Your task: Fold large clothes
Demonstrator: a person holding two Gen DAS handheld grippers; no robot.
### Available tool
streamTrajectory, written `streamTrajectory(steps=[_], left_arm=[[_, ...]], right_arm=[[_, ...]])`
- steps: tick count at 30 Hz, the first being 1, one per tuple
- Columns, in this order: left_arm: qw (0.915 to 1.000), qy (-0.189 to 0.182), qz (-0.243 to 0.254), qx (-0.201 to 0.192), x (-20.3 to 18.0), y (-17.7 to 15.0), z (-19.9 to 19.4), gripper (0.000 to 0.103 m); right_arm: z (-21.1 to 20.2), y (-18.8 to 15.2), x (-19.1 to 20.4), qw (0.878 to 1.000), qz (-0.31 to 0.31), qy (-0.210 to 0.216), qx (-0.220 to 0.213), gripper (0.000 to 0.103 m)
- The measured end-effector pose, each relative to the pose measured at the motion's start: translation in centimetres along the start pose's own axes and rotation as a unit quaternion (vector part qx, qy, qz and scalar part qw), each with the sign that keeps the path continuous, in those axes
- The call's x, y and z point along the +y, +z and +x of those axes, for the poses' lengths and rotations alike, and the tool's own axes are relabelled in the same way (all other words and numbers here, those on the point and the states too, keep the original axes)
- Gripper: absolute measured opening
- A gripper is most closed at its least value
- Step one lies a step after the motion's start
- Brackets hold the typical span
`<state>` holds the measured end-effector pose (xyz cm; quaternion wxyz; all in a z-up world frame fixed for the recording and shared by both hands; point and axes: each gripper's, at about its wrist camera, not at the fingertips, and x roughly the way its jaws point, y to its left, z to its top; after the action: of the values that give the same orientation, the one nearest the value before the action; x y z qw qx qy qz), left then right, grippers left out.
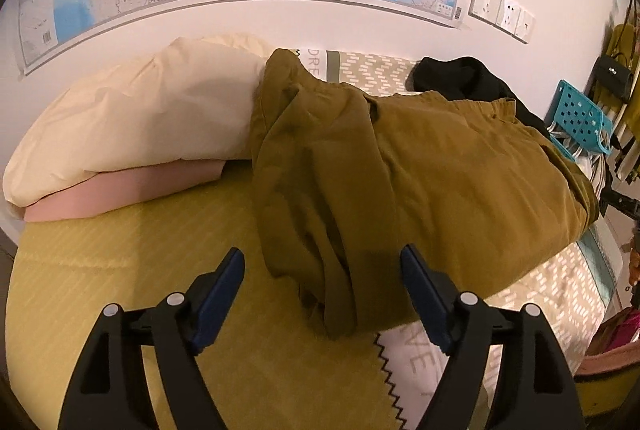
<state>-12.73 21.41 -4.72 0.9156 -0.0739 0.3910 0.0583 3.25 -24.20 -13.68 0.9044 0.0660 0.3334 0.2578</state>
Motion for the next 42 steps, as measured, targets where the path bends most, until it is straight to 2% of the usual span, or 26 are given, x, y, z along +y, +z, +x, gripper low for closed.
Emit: streamTrajectory(steps=[3, 4, 5, 8, 9, 12, 15, 18, 19, 20, 22, 23, 25, 28, 30, 32, 33, 34, 38, 40, 42], left_arm=[[1.0, 0.005, -0.002, 0.001, 0.1, -0.3, 0.0, 0.079], [1.0, 0.006, -0.004, 0.002, 0.1, -0.4, 0.0, 0.079], [1.0, 0.004, -0.005, 0.003, 0.2, -0.5, 0.0, 0.079], [1.0, 0.006, -0.001, 0.008, 0.2, -0.9, 0.2, 0.078], [0.9999, 0.006, -0.001, 0.01, 0.2, -1.0, 0.3, 0.072], [0.9997, -0.021, -0.009, 0.012, 0.4, -1.2, 0.4, 0.059], [0.9997, -0.024, -0.004, 0.008, 0.2, -1.3, 0.4, 0.058], [0.9992, -0.035, -0.016, 0.012, 0.7, -1.6, 0.6, 0.061], [0.9986, -0.042, -0.029, 0.015, 1.2, -1.7, 0.8, 0.067], [0.9981, -0.044, -0.037, 0.019, 1.5, -1.7, 0.9, 0.07], [0.9973, -0.052, -0.048, 0.022, 2.0, -2.0, 0.7, 0.072], [0.9973, -0.052, -0.047, 0.022, 2.0, -2.1, 0.5, 0.073], [0.9976, -0.05, -0.043, 0.022, 2.1, -2.4, 0.0, 0.076], [0.9973, -0.058, -0.035, 0.029, 2.1, -3.1, -0.6, 0.077], [0.997, -0.067, -0.025, 0.031, 1.9, -3.6, -0.9, 0.077], [0.9977, -0.059, -0.016, 0.028, 1.5, -3.8, -0.8, 0.076], [0.9979, -0.058, -0.013, 0.025, 1.3, -3.8, -0.8, 0.069], [0.9979, -0.059, -0.013, 0.022, 1.3, -3.7, -0.6, 0.056], [0.9963, -0.083, -0.016, 0.017, 1.3, -3.3, -0.4, 0.038], [0.9942, -0.106, -0.017, 0.01, 1.2, -3.0, -0.6, 0.013], [0.9947, -0.101, -0.018, 0.002, 1.1, -2.9, -0.9, 0.005]], right_arm=[[1.6, -0.8, -1.4, 0.999, 0.024, 0.001, 0.024, 0.087], [2.2, -1.0, -1.6, 0.999, 0.031, 0.008, 0.031, 0.085], [2.5, -1.2, -1.7, 0.999, 0.034, 0.021, 0.032, 0.077], [2.8, -1.2, -1.8, 0.996, 0.046, 0.072, 0.026, 0.039], [2.6, -0.9, -1.3, 0.997, 0.036, 0.067, 0.02, 0.032], [1.5, 0.0, -1.0, 0.997, 0.03, 0.065, 0.006, 0.018], [0.5, 1.0, -0.5, 0.998, 0.024, 0.049, -0.018, 0.012], [1.2, 1.3, -0.7, 0.998, 0.028, 0.045, -0.013, 0.013], [2.0, 1.0, -1.0, 0.998, 0.039, 0.043, 0.0, 0.013], [2.8, 0.6, -1.3, 0.998, 0.046, 0.037, 0.017, 0.017], [2.6, 0.0, -2.2, 0.997, 0.07, 0.037, 0.017, 0.03], [2.3, -0.1, -2.6, 0.996, 0.084, 0.037, 0.017, 0.042], [1.1, -0.4, -3.3, 0.993, 0.102, 0.048, 0.013, 0.044], [-0.6, -0.9, -3.1, 0.993, 0.104, 0.052, 0.012, 0.051], [-1.5, -1.5, -2.9, 0.992, 0.111, 0.062, 0.01, 0.067], [-1.9, -2.2, -2.8, 0.988, 0.123, 0.087, 0.014, 0.067], [-1.9, -2.3, -2.7, 0.988, 0.125, 0.093, 0.018, 0.067], [-1.9, -2.5, -2.6, 0.987, 0.127, 0.095, 0.02, 0.067], [-1.5, -3.3, -1.6, 0.986, 0.124, 0.107, 0.027, 0.069], [-1.2, -3.5, -1.1, 0.985, 0.12, 0.116, 0.032, 0.069], [-0.9, -3.6, -0.7, 0.984, 0.122, 0.126, 0.034, 0.069]])
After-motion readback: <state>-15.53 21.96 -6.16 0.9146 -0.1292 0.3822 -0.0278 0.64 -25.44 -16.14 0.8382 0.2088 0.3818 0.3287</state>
